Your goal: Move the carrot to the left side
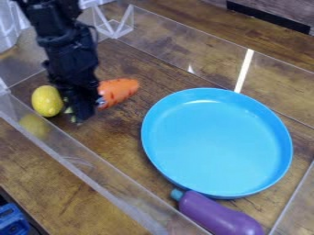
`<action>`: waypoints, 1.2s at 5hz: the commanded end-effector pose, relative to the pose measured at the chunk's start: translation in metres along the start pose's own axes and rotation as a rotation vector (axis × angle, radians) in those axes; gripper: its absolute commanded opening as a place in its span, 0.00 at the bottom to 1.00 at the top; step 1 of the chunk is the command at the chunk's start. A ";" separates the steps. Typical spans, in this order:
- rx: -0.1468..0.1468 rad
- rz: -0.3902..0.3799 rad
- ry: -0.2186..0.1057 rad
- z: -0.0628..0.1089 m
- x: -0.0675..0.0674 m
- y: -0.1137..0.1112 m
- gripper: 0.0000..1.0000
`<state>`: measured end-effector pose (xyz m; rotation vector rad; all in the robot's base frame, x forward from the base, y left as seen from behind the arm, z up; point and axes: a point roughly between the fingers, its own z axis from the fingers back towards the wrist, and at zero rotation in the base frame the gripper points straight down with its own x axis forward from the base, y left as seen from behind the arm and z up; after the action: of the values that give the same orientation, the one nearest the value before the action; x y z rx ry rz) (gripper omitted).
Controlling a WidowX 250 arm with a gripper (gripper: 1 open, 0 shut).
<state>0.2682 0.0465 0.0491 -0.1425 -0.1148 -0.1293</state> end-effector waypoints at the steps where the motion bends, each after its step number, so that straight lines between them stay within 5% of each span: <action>1: 0.032 -0.018 -0.067 0.007 0.008 0.015 0.00; 3: 0.039 -0.080 -0.062 -0.004 -0.004 0.034 0.00; 4: 0.039 -0.087 -0.064 -0.006 0.008 0.034 1.00; 5: 0.038 -0.088 -0.069 -0.002 0.021 0.032 0.00; 6: 0.039 -0.094 -0.075 -0.001 0.034 0.033 1.00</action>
<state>0.2954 0.0736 0.0332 -0.1250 -0.1517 -0.1986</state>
